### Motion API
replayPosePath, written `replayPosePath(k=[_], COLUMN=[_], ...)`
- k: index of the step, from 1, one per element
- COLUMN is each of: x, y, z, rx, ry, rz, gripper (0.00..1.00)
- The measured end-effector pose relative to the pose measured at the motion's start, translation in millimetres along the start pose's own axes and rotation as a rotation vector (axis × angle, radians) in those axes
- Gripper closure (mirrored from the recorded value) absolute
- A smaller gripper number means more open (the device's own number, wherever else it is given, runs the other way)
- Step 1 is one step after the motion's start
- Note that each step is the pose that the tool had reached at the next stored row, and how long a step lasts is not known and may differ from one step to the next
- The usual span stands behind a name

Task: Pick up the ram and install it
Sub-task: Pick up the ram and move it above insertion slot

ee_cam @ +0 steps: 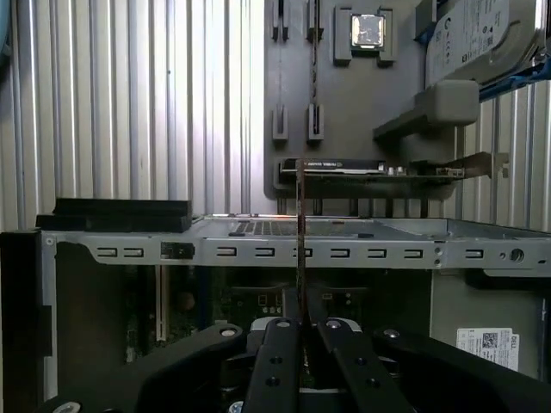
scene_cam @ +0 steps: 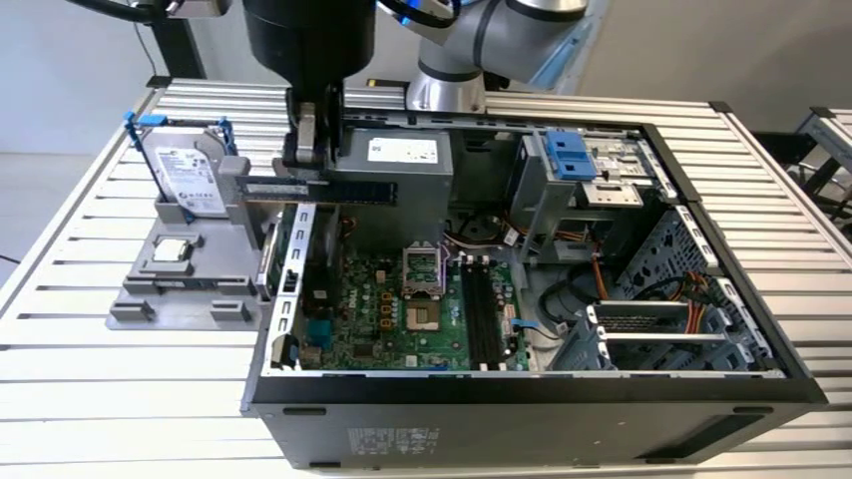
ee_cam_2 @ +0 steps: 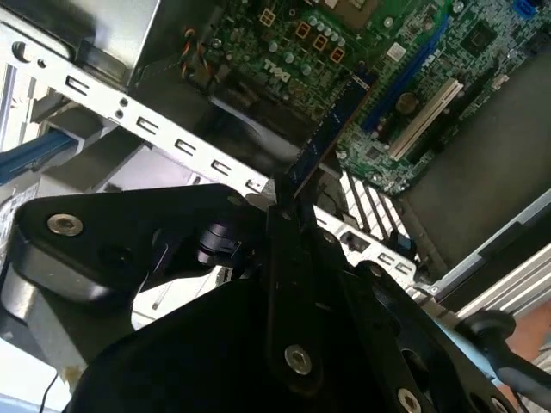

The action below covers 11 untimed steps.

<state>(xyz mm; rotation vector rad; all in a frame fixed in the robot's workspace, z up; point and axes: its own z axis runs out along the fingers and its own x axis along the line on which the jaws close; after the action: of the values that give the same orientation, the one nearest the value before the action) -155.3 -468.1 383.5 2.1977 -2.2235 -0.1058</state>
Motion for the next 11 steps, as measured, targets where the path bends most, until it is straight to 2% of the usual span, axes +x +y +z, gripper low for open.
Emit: replayPosePath(k=[5, 11], x=[-0.2, -0.3], y=[-16.4, -27.2], z=[-0.8, -1.2], rx=[0.0, 0.0001], ry=[0.0, -0.0001], rz=[0.0, 0.0], gripper=[1.0, 1.0])
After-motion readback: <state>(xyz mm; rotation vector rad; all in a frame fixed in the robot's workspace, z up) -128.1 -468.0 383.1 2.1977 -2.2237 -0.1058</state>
